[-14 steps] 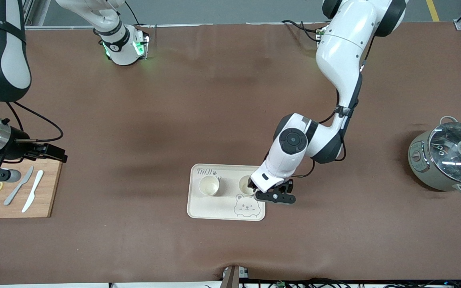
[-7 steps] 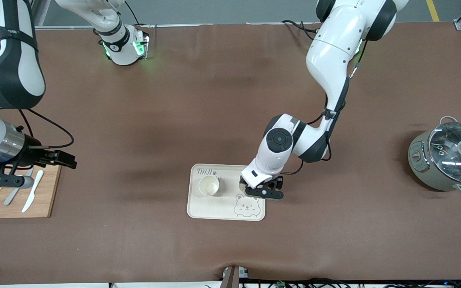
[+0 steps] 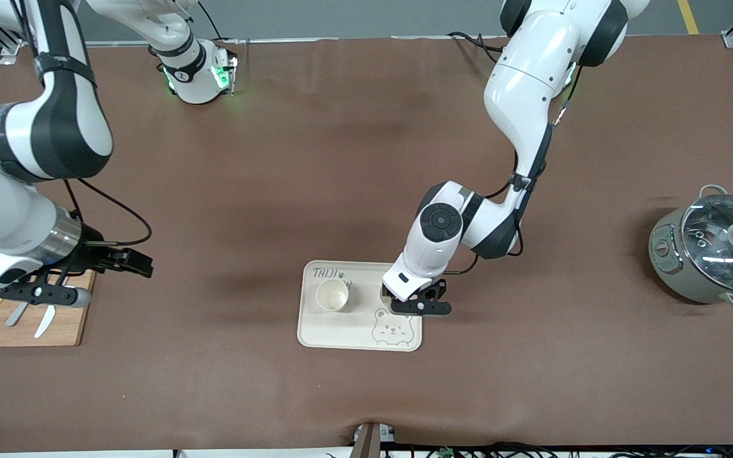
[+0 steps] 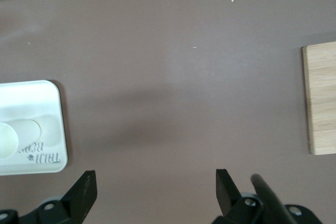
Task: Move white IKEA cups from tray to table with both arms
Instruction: 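Lower the left gripper around the cup while the right gripper reaches in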
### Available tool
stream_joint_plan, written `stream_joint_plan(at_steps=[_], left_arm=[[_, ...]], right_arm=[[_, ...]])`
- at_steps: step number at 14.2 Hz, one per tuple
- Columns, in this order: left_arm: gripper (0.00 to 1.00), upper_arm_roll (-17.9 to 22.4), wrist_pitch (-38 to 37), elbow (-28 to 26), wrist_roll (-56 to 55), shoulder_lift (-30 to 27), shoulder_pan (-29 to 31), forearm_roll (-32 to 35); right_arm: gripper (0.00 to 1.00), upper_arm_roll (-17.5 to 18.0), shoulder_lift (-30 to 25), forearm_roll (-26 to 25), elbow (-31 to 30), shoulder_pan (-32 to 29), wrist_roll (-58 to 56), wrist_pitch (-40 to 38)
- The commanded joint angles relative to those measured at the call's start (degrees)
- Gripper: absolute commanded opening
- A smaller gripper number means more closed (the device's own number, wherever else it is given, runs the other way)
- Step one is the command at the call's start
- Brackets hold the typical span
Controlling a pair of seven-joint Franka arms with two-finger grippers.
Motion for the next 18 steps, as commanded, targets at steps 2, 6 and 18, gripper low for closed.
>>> stream_joint_plan(at_steps=[2,6,18], left_arm=[[0.00,0.9,0.1,0.3,-1.4,0.0,-0.8,0.4],[0.00,0.9,0.1,0.2,-1.7,0.0,-0.9,0.7],[0.00,0.6,-5.3,-13.4,2.1,-16.5,2.4,0.7]], right_arm=[[1.00,-0.1,2.0,0.4,0.7,3.0,6.9,1.7],[1.00,0.0,3.5,0.6,1.3,4.6,11.0,3.8],[1.00,-0.2,11.5,0.1,3.4,14.6,28.2,13.5]])
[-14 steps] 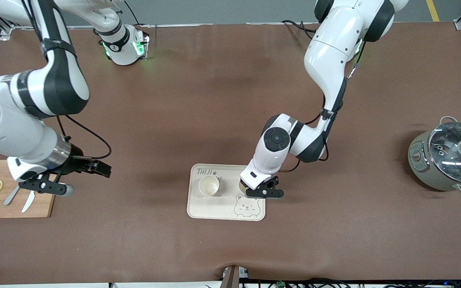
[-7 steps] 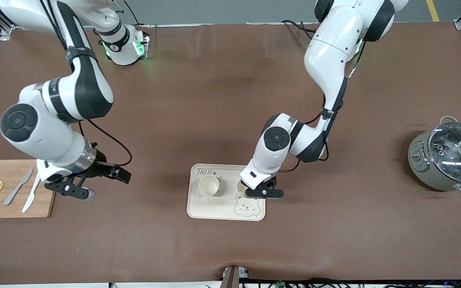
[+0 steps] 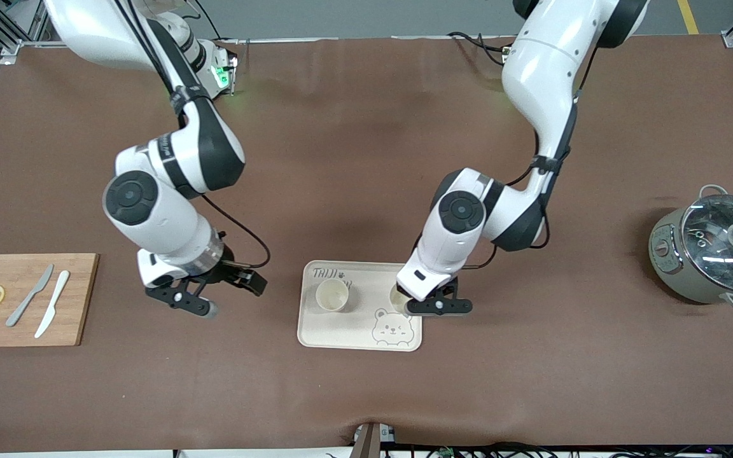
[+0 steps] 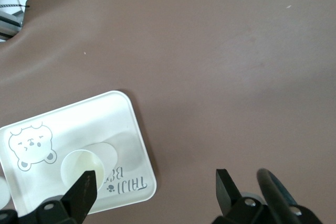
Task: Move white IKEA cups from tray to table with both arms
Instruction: 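Lift the cup with the left gripper while the right gripper approaches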
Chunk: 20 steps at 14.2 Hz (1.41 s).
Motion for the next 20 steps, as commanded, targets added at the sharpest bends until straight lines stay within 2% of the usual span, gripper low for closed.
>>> stream_joint_plan(at_steps=[1,6,9,13,20], left_arm=[[0.00,0.0,0.0,-11.4,2.5,-9.8,1.1,0.7],[0.00,-0.3,0.0,-26.0,12.8,-24.9,6.7,0.3],[0.00,-0.3,0.0,-32.0,18.1,-31.8,10.2,0.1],[0.00,-0.3,0.9,-38.8,23.8,-37.3,13.9,0.0],[0.00,-0.4,15.5,-55.0,31.2,-43.0,18.4,-0.1]], right_arm=[[1.00,-0.5,3.0,-0.1,2.8,1.3,2.7,1.6],[1.00,-0.5,6.0,-0.2,3.3,3.7,5.9,5.6],[1.00,-0.5,7.3,-0.3,3.3,5.0,8.7,7.8],[1.00,-0.5,8.9,-0.5,3.2,6.3,10.1,9.4],[1.00,-0.4,11.7,-0.1,3.2,6.8,9.6,9.4]])
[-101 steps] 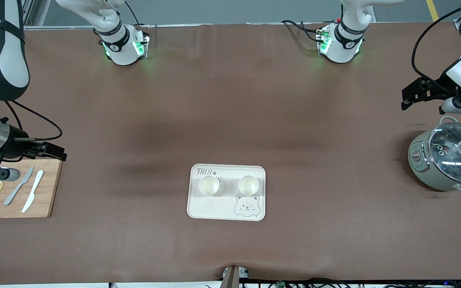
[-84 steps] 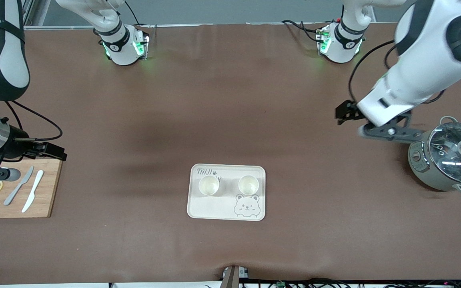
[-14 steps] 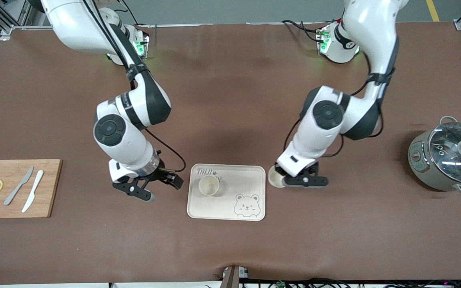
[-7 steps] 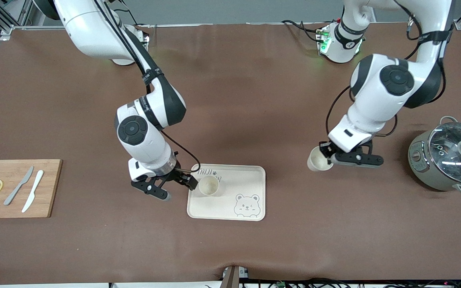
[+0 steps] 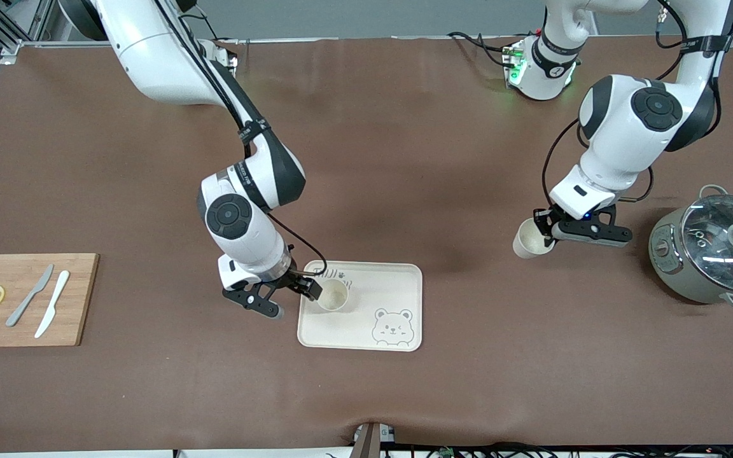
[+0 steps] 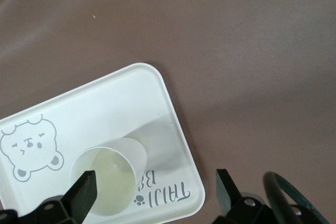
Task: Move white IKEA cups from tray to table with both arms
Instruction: 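Carry the cup toward the pot while the right gripper grasps the other cup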
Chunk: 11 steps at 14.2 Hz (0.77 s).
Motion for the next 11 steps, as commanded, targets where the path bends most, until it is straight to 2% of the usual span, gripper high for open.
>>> stream_joint_plan(at_steps=[1,5,11], left_arm=[[0.00,-0.4,4.8,-7.5,3.4,-4.1,2.0,-0.1],[0.00,-0.4,8.4,-12.1,5.6,-5.2,4.0,-0.1],[0.00,-0.4,11.9,-15.7,11.6,-4.7,7.8,-0.1]], right_arm=[[1.00,-0.3,2.0,-0.1,1.8,1.3,1.0,-0.1],[1.00,-0.3,3.3,0.2,1.9,2.4,1.8,1.7],[1.00,-0.3,4.4,0.2,1.8,3.0,1.8,3.5]])
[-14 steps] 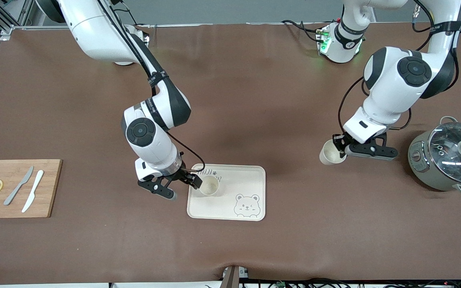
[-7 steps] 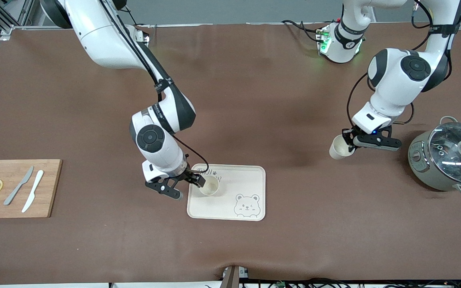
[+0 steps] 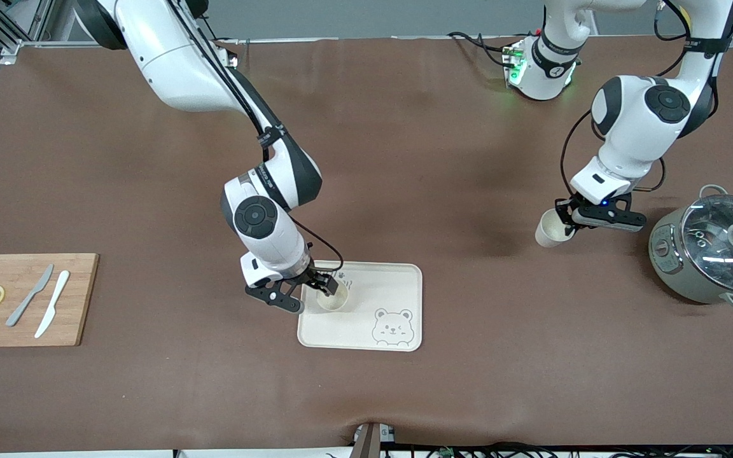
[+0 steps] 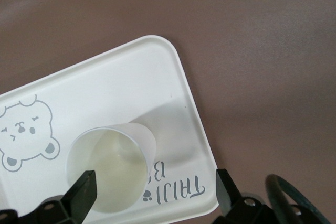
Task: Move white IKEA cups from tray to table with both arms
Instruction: 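Carry the cup toward the pot while the right gripper grasps the other cup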
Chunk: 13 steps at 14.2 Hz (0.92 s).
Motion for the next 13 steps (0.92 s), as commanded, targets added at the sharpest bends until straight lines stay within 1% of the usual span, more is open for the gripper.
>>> stream_joint_plan(at_steps=[1,6,9,11,13], left_arm=[[0.00,-0.4,1.2,-2.0,2.6,-1.0,1.5,-0.1],[0.00,-0.4,1.2,-3.1,2.9,0.8,1.7,-0.1],[0.00,-0.4,1.2,-3.6,4.0,1.2,1.8,-0.2],[0.00,-0.4,1.2,-3.7,6.0,1.5,2.5,-2.5],[0.00,-0.4,1.3,-3.5,10.0,2.3,2.5,-6.8]], right_arm=[[1.00,-0.3,1.7,0.2,1.8,0.5,1.0,1.2],[1.00,-0.3,2.5,0.0,1.8,0.8,0.9,1.8],[1.00,-0.3,3.7,-0.2,1.7,1.0,0.9,3.9],[1.00,-0.4,4.2,-0.3,1.7,1.7,1.0,4.9],[1.00,-0.4,4.6,-0.3,1.7,1.7,1.0,5.4]])
